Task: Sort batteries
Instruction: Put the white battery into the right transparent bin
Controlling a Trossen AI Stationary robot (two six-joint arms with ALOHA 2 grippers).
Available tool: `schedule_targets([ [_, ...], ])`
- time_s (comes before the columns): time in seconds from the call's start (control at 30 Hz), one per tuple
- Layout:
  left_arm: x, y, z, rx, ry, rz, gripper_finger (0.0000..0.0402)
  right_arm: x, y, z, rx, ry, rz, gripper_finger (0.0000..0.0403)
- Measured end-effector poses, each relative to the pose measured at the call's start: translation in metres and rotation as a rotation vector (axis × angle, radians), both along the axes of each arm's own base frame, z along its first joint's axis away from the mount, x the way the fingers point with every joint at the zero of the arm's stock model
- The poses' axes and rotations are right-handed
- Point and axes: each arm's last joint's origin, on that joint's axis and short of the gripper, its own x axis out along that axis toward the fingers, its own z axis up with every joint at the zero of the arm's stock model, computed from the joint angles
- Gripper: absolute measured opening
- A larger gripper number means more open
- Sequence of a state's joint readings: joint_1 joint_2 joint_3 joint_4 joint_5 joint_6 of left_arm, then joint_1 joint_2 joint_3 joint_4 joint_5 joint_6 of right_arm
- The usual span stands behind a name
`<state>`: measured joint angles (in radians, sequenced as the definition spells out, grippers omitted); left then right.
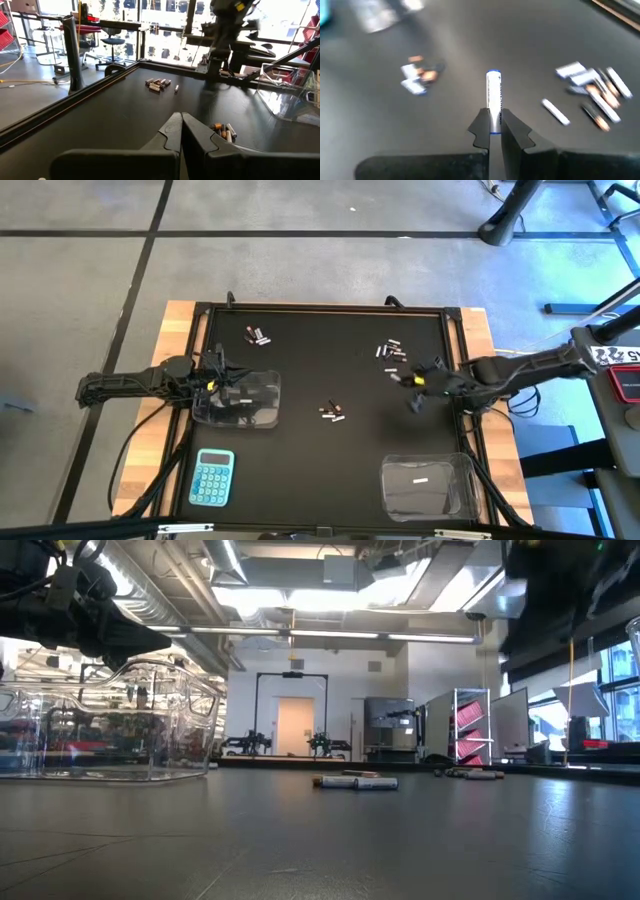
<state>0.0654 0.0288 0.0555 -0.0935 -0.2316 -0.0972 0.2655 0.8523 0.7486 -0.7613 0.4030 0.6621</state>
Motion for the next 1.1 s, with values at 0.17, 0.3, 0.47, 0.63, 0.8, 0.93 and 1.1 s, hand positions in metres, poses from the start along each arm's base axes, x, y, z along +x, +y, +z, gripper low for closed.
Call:
schedule_targets([
  [0.17,0.0,0.0,0.0,0.0,-0.001,0.0,0.0,0.004,0.045,0.027,-0.046,0.035,0.311,0.0017],
  [0.3,0.0,0.0,0.0,0.0,-0.001,0.0,0.0,0.004,0.09,0.032,0.002,0.085,0.503,0.0017],
  [0.47,0.0,0.0,0.0,0.0,0.0,0.0,0.0,-0.002,0.152,0.028,0.176,0.19,0.614,0.0022],
  [0.63,0.0,0.0,0.0,0.0,0.0,0.0,0.0,-0.005,0.202,0.005,0.254,0.246,0.656,0.0018],
  [0.8,0.0,0.0,0.0,0.0,-0.001,0.0,0.0,-0.001,0.218,-0.032,0.16,0.366,0.627,0.0019],
  [0.93,0.0,0.0,0.0,0.0,0.0,0.0,0.0,0.006,0.209,-0.061,0.129,0.396,0.583,0.0018],
  [1.1,0.0,0.0,0.0,0.0,-0.001,0.0,0.0,0.014,0.202,-0.083,0.224,0.369,0.6,0.0019],
])
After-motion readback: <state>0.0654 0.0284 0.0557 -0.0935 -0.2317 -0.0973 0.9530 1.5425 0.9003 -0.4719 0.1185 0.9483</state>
